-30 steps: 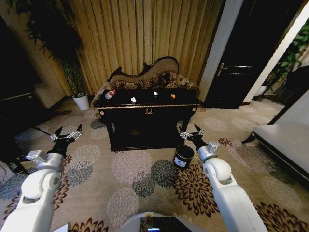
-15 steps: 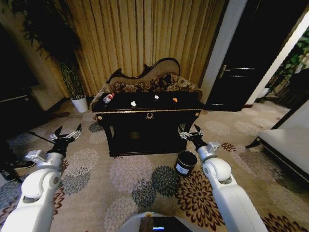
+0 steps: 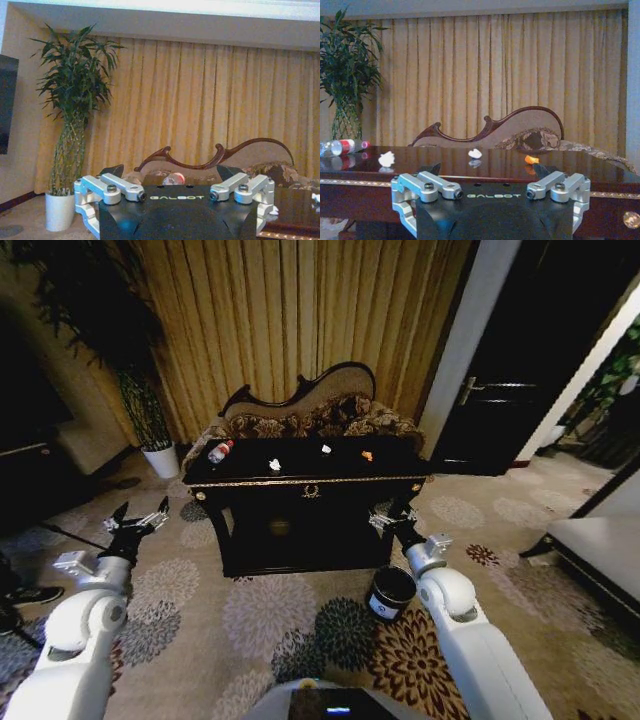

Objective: Move to the front of the table and place the trash on the table into the trash bin.

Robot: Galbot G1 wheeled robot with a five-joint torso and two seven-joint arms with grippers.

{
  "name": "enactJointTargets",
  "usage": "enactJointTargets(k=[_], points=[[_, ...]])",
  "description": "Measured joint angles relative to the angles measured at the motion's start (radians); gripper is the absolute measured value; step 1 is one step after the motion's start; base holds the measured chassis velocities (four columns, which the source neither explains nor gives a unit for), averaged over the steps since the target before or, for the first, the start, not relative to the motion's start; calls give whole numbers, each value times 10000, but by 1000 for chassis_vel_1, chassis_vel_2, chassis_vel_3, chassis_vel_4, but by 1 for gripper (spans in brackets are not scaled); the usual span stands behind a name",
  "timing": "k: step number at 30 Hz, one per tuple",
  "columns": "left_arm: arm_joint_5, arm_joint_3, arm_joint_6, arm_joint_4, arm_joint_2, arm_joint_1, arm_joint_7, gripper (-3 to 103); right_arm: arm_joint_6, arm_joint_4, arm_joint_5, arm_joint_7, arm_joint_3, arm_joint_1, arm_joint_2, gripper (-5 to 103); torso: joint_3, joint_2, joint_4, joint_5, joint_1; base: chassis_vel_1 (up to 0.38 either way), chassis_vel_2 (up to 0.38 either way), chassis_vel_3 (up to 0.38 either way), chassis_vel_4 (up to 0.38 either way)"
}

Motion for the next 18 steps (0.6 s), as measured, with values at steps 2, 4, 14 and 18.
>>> enactJointTargets(k=[2, 4, 14, 18], points=[[0, -8, 2, -5, 0, 8, 0, 100, 3, 1, -11, 0, 2, -8, 7, 100, 0, 0, -1, 0, 0, -136, 120, 145, -140], [0, -12, 2, -11, -3, 23, 0, 100, 3, 2, -14, 0, 0, -8, 9, 100, 0, 0, -2, 0, 0, -120, 122, 145, -145], [38, 33, 29, -98, -45, 30, 0, 100, 3, 41, -12, 0, -4, 11, 10, 100, 0, 0, 0, 0, 0, -132, 151, 145, -151], [46, 26, 30, -124, -62, 102, 3, 100, 3, 62, -11, 0, 3, -12, 29, 100, 0, 0, -2, -1, 0, -164, 157, 144, -162]])
